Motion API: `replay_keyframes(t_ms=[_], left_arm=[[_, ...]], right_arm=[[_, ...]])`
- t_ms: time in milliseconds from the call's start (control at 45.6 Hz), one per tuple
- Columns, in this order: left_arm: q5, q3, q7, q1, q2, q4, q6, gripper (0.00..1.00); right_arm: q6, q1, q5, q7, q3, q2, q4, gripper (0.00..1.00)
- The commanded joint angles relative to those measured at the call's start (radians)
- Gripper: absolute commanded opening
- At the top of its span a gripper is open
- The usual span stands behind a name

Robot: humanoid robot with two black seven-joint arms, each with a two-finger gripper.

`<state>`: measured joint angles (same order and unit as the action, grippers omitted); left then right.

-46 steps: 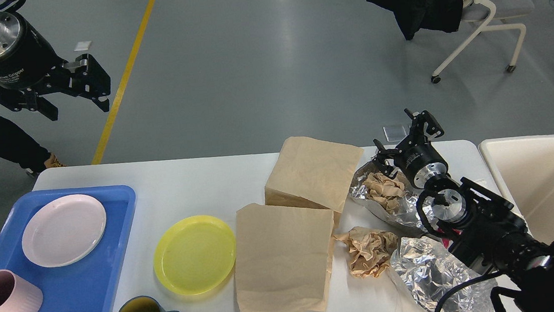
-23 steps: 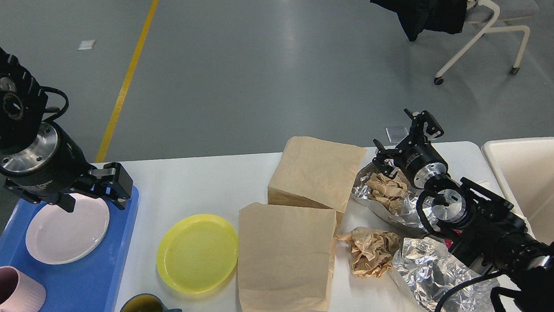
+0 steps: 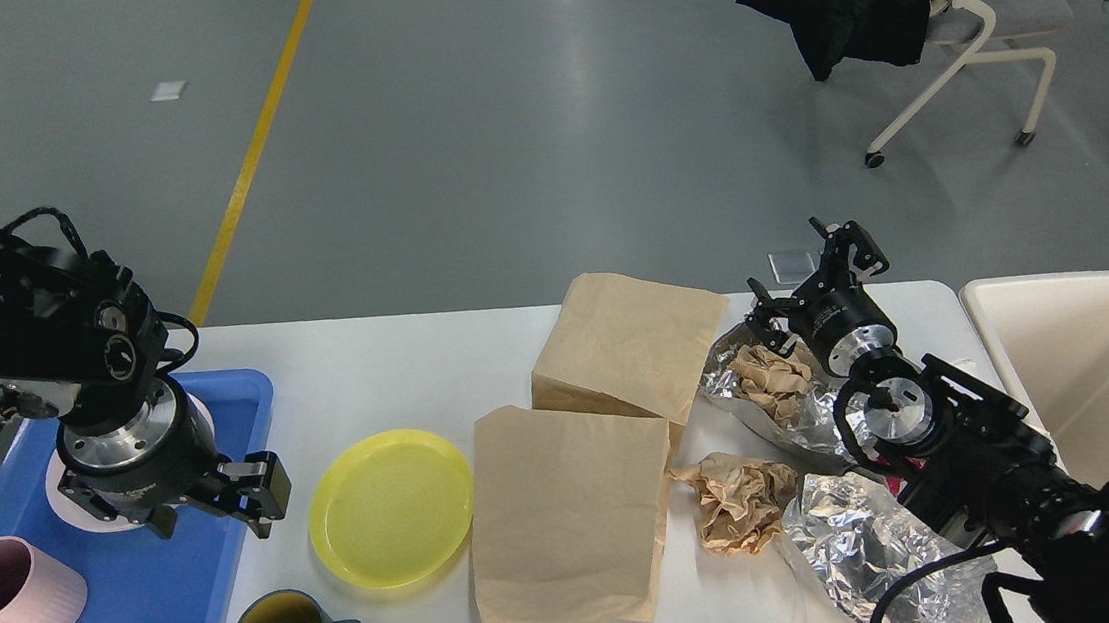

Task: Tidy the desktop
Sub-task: 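Move the left gripper over the small teal cup, then grasp the teal cup rim with the left gripper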

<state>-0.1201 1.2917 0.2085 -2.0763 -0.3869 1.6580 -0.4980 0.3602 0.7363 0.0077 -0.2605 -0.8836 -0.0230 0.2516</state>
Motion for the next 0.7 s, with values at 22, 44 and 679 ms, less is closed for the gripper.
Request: replay_keyframes(t_ms=[22,44,679], left_arm=[[-0.001,-0.026,0.014,0.058,0.005,0.000,-0.010,0.80],[-0.003,-0.032,0.015,0.067,0.005,-0.001,-0.011,0.80],[-0.006,-0.081,0.107,0.291,0.011,-0.125,-0.013,0.80]], right_arm=[[0.000,0.000,0.000,0.000,0.000,0.000,0.000,1.00],[0.000,0.000,0.000,0.000,0.000,0.000,0.000,1.00],[0.000,0.000,0.000,0.000,0.000,0.000,0.000,1.00]])
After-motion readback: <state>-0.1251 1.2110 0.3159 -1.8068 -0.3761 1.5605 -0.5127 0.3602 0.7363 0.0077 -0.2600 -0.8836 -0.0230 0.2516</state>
